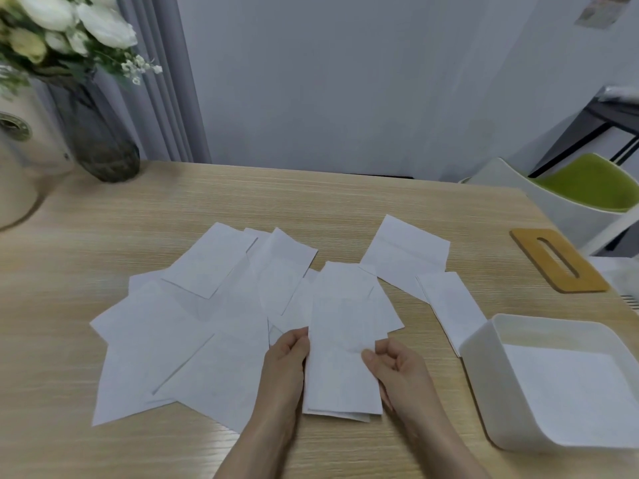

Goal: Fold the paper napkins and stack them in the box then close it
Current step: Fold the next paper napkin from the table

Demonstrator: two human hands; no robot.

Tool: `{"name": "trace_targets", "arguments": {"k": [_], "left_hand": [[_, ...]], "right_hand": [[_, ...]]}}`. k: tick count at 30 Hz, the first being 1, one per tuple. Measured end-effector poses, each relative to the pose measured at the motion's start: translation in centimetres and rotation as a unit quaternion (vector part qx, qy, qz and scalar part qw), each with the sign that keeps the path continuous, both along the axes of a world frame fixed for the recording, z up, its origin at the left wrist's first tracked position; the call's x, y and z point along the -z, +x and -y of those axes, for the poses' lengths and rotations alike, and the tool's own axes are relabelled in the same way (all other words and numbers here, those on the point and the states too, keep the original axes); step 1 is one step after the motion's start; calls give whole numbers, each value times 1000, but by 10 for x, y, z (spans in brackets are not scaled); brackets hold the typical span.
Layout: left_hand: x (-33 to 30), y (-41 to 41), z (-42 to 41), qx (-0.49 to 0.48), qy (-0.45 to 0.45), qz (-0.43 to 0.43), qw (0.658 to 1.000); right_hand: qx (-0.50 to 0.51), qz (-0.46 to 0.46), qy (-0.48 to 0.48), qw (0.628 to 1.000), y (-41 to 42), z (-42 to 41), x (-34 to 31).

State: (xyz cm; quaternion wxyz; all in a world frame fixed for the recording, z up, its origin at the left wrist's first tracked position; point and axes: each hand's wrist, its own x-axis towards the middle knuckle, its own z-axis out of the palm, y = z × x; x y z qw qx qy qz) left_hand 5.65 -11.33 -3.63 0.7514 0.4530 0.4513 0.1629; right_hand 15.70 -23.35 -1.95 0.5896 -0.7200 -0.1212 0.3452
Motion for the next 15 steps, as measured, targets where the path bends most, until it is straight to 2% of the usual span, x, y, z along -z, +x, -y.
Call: {"name": "trace_targets", "arguments": {"k": [6, 11, 15], "left_hand": [[-4, 1, 6, 12, 54, -1, 998], [-3, -6, 9, -5, 58, 23, 998], [-4, -15, 10, -36, 59, 41, 997]], "right_hand": [[-15, 36, -29, 999, -3, 2, 2], [16, 141, -80, 987, -5, 7, 2], [-41, 68, -27, 997, -13, 0, -7]]}}
